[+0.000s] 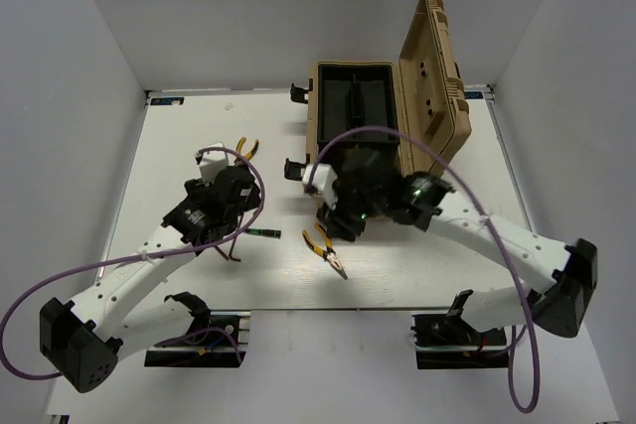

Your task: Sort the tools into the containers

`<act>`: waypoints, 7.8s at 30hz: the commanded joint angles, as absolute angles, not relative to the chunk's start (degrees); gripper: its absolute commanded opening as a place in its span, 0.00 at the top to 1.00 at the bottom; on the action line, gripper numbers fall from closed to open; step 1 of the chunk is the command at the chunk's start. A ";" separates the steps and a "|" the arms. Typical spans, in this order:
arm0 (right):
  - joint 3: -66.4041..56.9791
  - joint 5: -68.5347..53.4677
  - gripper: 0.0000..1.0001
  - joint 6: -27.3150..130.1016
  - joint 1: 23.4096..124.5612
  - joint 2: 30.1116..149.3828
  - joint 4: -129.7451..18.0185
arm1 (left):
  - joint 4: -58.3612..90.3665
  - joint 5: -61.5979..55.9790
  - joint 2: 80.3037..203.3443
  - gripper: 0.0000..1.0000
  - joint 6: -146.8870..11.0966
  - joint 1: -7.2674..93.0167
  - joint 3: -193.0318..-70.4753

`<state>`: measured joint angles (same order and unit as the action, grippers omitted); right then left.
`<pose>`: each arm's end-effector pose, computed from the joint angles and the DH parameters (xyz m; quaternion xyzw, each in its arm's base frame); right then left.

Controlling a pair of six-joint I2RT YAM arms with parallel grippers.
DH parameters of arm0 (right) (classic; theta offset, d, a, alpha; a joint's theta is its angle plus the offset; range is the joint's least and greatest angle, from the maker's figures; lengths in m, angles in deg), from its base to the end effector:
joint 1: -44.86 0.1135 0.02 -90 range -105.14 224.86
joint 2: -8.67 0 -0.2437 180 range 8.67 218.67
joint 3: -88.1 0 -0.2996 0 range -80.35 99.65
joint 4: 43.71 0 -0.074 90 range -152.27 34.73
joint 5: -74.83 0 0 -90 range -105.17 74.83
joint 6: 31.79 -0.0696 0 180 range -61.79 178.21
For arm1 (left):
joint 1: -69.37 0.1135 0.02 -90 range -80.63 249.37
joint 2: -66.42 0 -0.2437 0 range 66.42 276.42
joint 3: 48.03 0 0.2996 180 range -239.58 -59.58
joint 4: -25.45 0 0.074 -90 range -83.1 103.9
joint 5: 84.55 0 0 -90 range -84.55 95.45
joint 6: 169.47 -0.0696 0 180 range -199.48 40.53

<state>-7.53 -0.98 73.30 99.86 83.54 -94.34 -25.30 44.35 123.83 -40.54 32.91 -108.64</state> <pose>0.1916 0.3034 0.3051 -0.5606 0.7103 0.2458 0.3475 0.2466 -0.1279 0.2410 -0.1395 0.8762 0.0369 0.4599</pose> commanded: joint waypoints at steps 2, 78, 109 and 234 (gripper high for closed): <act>-14.59 -13.49 0.53 73.77 106.81 85.39 -93.51 | -28.98 47.11 123.20 0.04 -32.92 33.16 -107.92; -9.86 -12.90 0.78 66.20 112.36 118.45 -85.06 | -37.78 46.15 106.41 0.12 -23.14 33.16 -100.63; 28.29 2.25 1.00 86.93 106.83 103.15 -107.92 | -41.47 51.77 107.55 0.12 -24.19 33.16 -109.24; 3.15 -13.23 1.00 68.14 81.95 81.97 -89.02 | 18.82 -23.29 151.14 1.00 -53.38 54.53 -138.07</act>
<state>0.14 -4.52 70.55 82.68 84.13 -92.33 12.47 -15.04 151.50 -57.74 57.41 -139.11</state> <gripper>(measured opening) 0.005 0.242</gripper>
